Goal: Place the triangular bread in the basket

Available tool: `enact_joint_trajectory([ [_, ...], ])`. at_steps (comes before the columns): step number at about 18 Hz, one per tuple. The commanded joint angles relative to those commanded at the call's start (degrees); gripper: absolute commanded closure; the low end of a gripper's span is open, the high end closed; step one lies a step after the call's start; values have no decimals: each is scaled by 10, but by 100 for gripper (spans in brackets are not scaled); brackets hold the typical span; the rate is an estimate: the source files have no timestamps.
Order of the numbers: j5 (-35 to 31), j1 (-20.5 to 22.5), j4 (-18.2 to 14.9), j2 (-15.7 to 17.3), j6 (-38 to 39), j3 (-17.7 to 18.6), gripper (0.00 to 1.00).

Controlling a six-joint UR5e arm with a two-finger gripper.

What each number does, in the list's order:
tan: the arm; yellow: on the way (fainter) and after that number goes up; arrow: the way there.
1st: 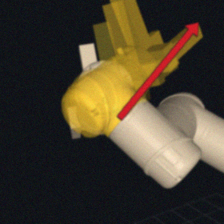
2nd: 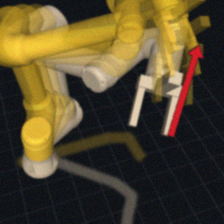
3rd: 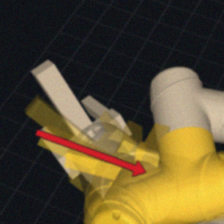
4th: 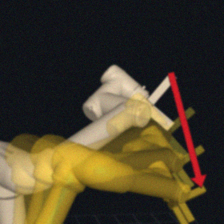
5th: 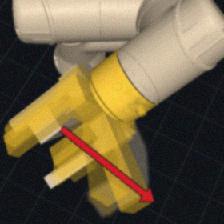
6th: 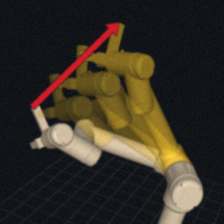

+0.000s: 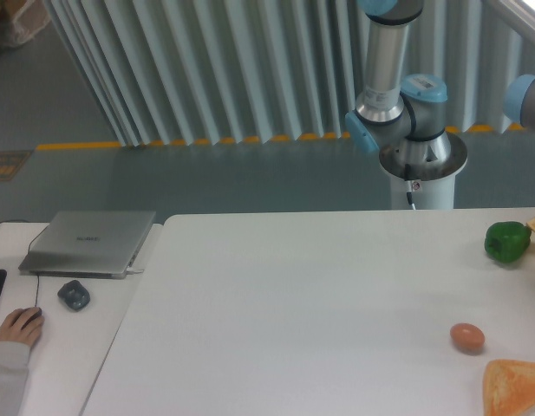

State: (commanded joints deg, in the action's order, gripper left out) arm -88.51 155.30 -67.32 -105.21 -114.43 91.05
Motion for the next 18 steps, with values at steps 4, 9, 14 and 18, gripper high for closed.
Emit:
enact_joint_trajectory([
  [4,5,-7,6,-2,2,-3,0],
  [9,122,-4,61,-7,149,16,0],
  [14,99,-21,70,-32,228,-12,0],
  [18,88,-82,73,-99,386,-73,0],
])
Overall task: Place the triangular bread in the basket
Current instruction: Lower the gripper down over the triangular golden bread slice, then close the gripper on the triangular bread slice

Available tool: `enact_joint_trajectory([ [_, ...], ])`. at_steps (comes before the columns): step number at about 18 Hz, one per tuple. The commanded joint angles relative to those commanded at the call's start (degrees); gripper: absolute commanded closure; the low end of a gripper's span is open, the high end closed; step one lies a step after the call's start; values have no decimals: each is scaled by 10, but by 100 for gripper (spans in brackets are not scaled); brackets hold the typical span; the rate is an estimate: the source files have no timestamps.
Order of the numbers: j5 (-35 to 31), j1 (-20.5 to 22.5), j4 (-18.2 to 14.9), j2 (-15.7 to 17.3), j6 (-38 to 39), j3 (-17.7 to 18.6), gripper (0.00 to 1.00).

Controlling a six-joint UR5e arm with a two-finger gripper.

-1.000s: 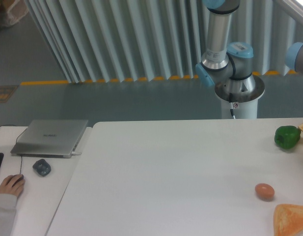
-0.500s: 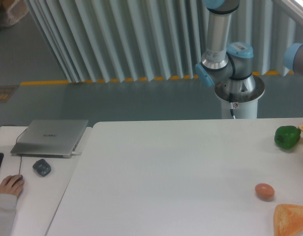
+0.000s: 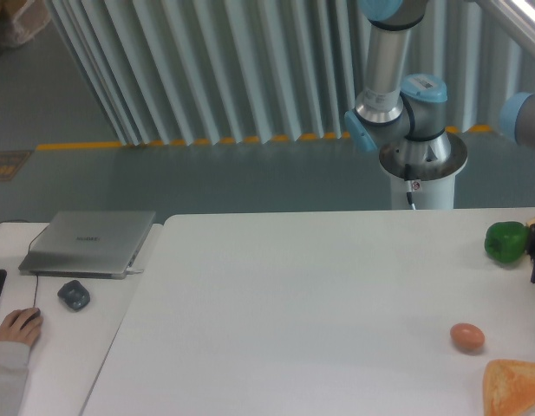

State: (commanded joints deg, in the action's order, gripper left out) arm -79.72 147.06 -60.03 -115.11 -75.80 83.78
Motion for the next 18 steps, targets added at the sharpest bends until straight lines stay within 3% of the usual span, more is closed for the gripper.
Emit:
enact_joint_trajectory([
  [3,0,-15,16,-27,4,1,0],
  [7,-11,-15,18,-27,-13,14,0],
  [11,-23,-19,22,-38,-15,5,0],
  [14,-23,-26,50,-54,-10,-5,0],
  [18,-23,-31,59,-67,-11,-14,0],
])
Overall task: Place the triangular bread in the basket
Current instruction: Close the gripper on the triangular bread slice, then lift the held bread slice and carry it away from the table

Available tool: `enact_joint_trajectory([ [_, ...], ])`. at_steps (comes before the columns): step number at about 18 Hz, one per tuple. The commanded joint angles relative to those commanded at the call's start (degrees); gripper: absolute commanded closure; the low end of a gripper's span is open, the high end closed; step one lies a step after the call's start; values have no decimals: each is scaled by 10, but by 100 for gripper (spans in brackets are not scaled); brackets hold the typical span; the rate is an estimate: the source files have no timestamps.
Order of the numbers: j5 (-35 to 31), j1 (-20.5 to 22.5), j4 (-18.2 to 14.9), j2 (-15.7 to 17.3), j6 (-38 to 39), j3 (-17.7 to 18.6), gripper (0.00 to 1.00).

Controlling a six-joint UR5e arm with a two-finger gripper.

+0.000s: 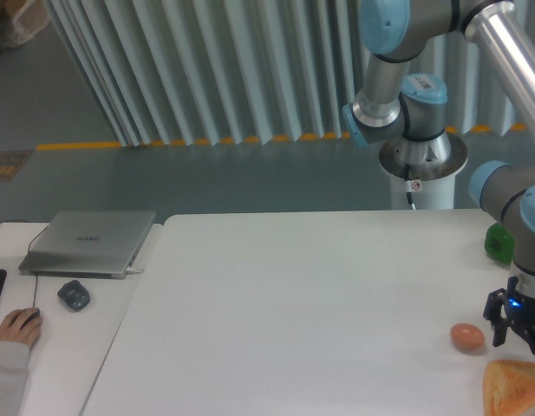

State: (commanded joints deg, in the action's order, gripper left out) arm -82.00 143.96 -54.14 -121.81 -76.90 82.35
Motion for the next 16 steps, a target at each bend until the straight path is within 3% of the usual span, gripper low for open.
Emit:
enact_joint_trajectory([
  [5,-1,-4,9,-14,-4,4,0],
  [6,-1,-4,9,-15,-4,4,7],
  [7,-1,-4,9,-15,-4,4,26],
  [10,-1,-4,9,-15,-4,2,62],
  [12,-1,-4,8,-12,-4,0,95],
  [13,-2,-4,8,-11,-4,0,100],
  [16,-1,-4,8,1,3,-1,100],
])
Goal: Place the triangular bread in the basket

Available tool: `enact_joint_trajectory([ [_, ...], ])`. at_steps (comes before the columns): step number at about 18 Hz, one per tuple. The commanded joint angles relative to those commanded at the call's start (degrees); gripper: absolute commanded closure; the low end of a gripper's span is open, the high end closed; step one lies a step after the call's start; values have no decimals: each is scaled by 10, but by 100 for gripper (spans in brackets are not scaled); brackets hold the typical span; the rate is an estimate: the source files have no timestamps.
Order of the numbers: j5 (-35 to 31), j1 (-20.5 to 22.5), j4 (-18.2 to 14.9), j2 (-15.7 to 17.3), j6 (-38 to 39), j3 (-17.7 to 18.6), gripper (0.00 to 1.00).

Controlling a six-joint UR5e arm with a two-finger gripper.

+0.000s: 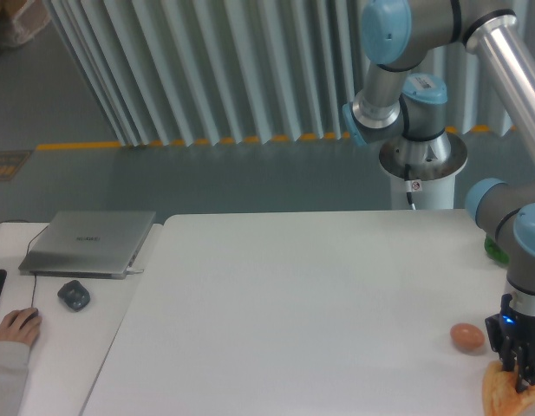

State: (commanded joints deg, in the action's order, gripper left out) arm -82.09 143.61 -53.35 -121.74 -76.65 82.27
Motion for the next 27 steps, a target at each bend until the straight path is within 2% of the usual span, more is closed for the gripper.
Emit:
enact_joint_trajectory([
  [3,3,32,-13,73,-1,10,100],
  [6,0,80,-80,127,-10,13,100],
  [7,-2,90,-99,136,-18,14,100],
  [10,-39,120,-160,163,-132,30,100],
  [12,-123,120,-188,177,-193,48,100],
  [14,-237,111,-191,200,-255,87,100],
  [17,-312,98,-186,215,-290,145,100],
  [20,-350,102,-186,215,-348,145,100],
  [22,-366,126,-185,217,-396,142,100],
  [26,-364,152,-173,217,-431,142,100],
  [27,-363,152,-171,216,-431,142,74],
])
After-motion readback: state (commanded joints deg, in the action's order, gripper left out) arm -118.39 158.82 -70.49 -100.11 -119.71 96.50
